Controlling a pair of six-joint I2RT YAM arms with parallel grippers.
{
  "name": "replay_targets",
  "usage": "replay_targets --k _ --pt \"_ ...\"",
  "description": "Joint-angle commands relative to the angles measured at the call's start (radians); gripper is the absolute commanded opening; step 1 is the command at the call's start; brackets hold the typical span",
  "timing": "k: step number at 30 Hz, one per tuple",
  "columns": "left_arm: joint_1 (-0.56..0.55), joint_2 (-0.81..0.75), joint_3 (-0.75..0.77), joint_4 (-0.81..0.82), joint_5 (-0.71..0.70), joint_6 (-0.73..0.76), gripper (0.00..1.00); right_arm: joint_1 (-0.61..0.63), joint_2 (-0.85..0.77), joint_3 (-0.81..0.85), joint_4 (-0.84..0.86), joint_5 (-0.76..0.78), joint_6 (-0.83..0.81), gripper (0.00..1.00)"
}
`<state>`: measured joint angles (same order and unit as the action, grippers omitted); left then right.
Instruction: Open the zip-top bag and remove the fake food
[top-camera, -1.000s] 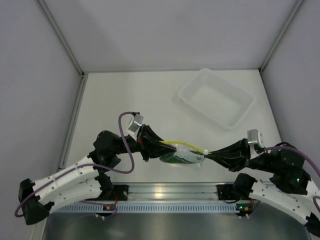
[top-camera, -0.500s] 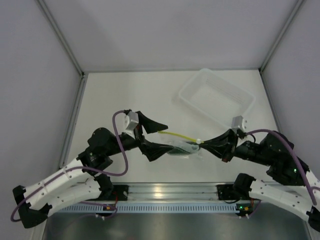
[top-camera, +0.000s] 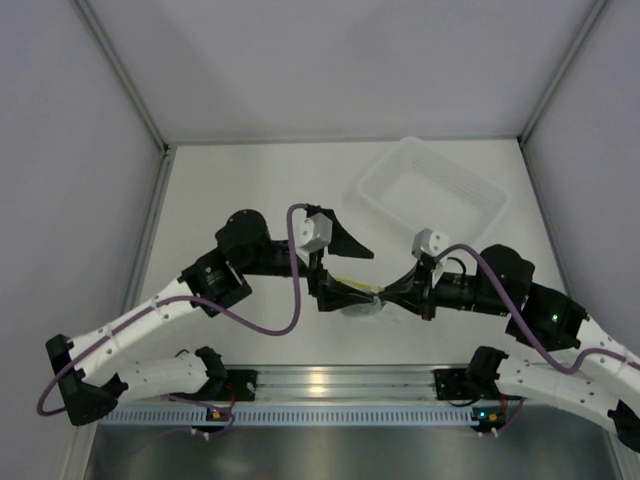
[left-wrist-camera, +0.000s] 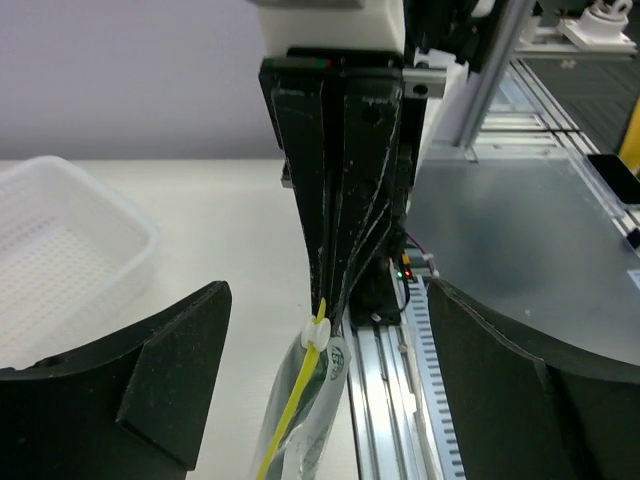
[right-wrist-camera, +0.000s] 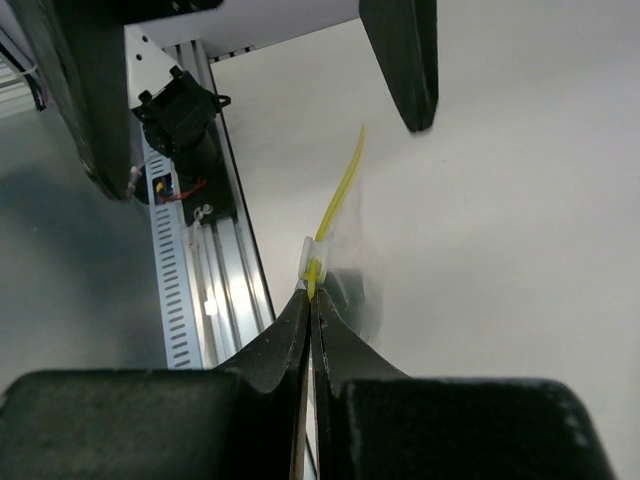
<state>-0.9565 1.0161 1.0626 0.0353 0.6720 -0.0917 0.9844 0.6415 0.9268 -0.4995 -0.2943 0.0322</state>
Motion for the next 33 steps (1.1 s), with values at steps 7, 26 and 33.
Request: replay_targets --k 7,26,33 --pt "0.001 0.145 0.106 -0.143 0.267 0.125 0.60 0.014 -0.003 0.060 -0.027 -0.052 -0.068 0.00" --pt "0.022 0.139 0.057 -0.143 0.248 0.115 0.37 0.016 0.004 0.052 -0.001 -0.031 -0.054 0.00" --pt "0.022 0.147 0.054 -0.143 0.216 0.112 0.32 0.014 0.007 0.055 0.007 -0.037 -0.049 0.00"
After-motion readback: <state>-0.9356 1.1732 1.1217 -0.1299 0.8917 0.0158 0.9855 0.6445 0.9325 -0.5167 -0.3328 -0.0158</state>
